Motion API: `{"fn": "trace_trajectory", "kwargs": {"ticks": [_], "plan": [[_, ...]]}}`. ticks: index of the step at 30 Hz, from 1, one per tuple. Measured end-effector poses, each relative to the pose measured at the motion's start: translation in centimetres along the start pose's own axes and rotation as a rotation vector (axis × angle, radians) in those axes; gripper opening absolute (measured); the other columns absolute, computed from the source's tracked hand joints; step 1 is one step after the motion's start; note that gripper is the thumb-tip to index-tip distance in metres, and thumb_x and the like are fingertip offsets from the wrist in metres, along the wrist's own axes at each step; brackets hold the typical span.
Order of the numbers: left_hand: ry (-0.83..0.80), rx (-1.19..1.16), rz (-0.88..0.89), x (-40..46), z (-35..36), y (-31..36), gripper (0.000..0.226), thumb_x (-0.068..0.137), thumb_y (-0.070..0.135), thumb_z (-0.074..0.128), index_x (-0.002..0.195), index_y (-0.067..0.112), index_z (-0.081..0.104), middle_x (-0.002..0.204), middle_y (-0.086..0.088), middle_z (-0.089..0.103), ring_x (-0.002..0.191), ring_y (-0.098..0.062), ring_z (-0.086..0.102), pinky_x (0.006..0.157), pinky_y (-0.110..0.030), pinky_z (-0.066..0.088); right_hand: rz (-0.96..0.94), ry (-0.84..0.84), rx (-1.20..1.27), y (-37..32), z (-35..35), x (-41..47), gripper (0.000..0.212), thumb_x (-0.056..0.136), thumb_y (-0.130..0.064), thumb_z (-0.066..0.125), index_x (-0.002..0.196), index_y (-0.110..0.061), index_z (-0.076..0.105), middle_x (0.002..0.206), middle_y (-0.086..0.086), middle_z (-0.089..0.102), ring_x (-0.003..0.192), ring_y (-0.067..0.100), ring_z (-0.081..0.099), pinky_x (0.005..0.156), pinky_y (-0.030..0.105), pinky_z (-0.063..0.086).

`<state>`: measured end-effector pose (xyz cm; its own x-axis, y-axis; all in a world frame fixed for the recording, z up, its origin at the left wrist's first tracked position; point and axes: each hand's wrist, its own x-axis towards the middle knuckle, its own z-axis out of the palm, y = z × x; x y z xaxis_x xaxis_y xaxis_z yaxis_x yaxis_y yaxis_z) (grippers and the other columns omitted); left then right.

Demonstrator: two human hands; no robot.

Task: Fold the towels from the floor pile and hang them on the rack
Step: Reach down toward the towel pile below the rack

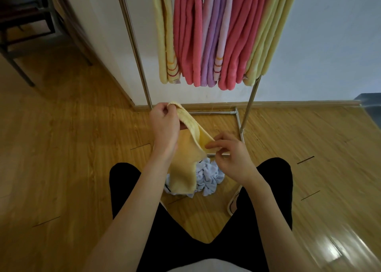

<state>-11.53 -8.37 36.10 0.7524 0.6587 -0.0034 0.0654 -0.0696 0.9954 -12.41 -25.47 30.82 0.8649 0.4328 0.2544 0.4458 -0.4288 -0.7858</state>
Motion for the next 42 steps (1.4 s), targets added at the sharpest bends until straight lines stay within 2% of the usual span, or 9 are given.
{"fn": "trace_trajectory", "kwargs": {"ticks": [5, 9, 15, 19, 22, 26, 31, 36, 42], "plan": [[0.051, -0.017, -0.013, -0.3, 0.0, 0.2, 0.02, 0.095, 0.014, 0.047, 0.083, 0.01, 0.062, 0.086, -0.019, 0.065, 0.08, -0.031, 0.068, 0.069, -0.051, 0.059, 0.042, -0.113, 0.069, -0.7, 0.3, -0.2, 0.034, 0.07, -0.029, 0.06, 0.091, -0.006, 0.072, 0.095, -0.004, 0.06, 0.081, 0.012, 0.061, 0.071, 0.023, 0.054], [0.048, -0.037, -0.028, -0.5, 0.0, 0.2, 0.02, 0.095, 0.011, 0.045, 0.084, 0.006, 0.061, 0.087, -0.022, 0.065, 0.078, -0.031, 0.068, 0.059, -0.038, 0.06, 0.052, -0.026, 0.082, -0.3, 0.7, 0.0, 0.01, 0.08, -0.015, 0.075, 0.084, -0.007, 0.072, 0.09, -0.007, 0.061, 0.075, 0.012, 0.063, 0.07, 0.028, 0.057], [-0.06, 0.006, -0.042, -0.3, -1.6, 1.1, 0.017, 0.096, 0.008, 0.048, 0.098, -0.004, 0.06, 0.078, -0.014, 0.064, 0.059, -0.018, 0.069, 0.048, -0.026, 0.055, 0.151, 0.21, 0.258, 0.0, -1.9, 0.7, 0.007, 0.08, -0.01, 0.073, 0.087, -0.009, 0.072, 0.088, -0.004, 0.066, 0.075, 0.021, 0.066, 0.068, 0.033, 0.057], [-0.213, 0.346, 0.109, 0.5, -3.6, 2.9, 0.004, 0.088, 0.006, 0.06, 0.087, 0.002, 0.061, 0.064, -0.016, 0.066, 0.049, -0.022, 0.066, 0.047, -0.034, 0.058, 0.135, 0.293, 0.227, -0.3, -4.5, 2.0, 0.005, 0.08, -0.015, 0.074, 0.085, -0.016, 0.072, 0.086, 0.0, 0.069, 0.073, 0.009, 0.064, 0.065, 0.018, 0.05], [-0.273, 0.58, 0.253, 0.7, -5.0, 4.7, 0.005, 0.083, 0.01, 0.066, 0.078, 0.009, 0.063, 0.059, -0.008, 0.065, 0.046, -0.017, 0.064, 0.046, -0.029, 0.056, 0.092, 0.309, 0.231, -1.4, -5.8, 2.6, 0.006, 0.081, -0.013, 0.073, 0.087, -0.015, 0.072, 0.083, -0.002, 0.071, 0.075, 0.008, 0.065, 0.069, 0.018, 0.051], [-0.251, 0.696, 0.426, 0.7, -5.8, 6.2, 0.01, 0.08, 0.016, 0.069, 0.07, 0.015, 0.066, 0.065, 0.0, 0.062, 0.06, -0.012, 0.06, 0.056, -0.023, 0.049, 0.018, 0.352, 0.203, -2.8, -6.6, 3.2, 0.006, 0.083, -0.013, 0.072, 0.088, -0.016, 0.07, 0.08, -0.006, 0.069, 0.075, 0.006, 0.065, 0.071, 0.017, 0.052], [-0.284, 0.753, 0.49, 0.8, -5.6, 6.2, 0.01, 0.082, 0.021, 0.065, 0.072, 0.021, 0.068, 0.068, 0.011, 0.059, 0.069, -0.006, 0.056, 0.059, -0.024, 0.044, -0.061, 0.471, 0.153, -3.4, -6.6, 3.6, 0.012, 0.085, -0.011, 0.069, 0.093, -0.017, 0.062, 0.08, -0.006, 0.064, 0.072, 0.008, 0.061, 0.069, 0.017, 0.049], [-0.589, 0.757, 0.524, 0.6, -5.1, 5.2, 0.019, 0.086, 0.006, 0.057, 0.087, 0.024, 0.064, 0.088, 0.011, 0.058, 0.083, -0.005, 0.054, 0.07, -0.026, 0.045, -0.049, 0.448, 0.101, -2.7, -5.7, 3.6, 0.019, 0.087, -0.006, 0.064, 0.105, -0.014, 0.063, 0.084, -0.003, 0.063, 0.073, 0.004, 0.058, 0.07, 0.013, 0.045], [-0.953, 0.715, 0.519, -2.1, -4.7, 4.8, 0.056, 0.086, -0.004, 0.044, 0.124, 0.037, 0.048, 0.099, 0.02, 0.055, 0.085, 0.002, 0.053, 0.067, -0.02, 0.041, -0.001, 0.422, 0.031, -2.0, -4.5, 3.9, 0.014, 0.087, -0.006, 0.062, 0.098, -0.012, 0.069, 0.089, 0.0, 0.066, 0.079, 0.001, 0.058, 0.069, 0.01, 0.044]]}}
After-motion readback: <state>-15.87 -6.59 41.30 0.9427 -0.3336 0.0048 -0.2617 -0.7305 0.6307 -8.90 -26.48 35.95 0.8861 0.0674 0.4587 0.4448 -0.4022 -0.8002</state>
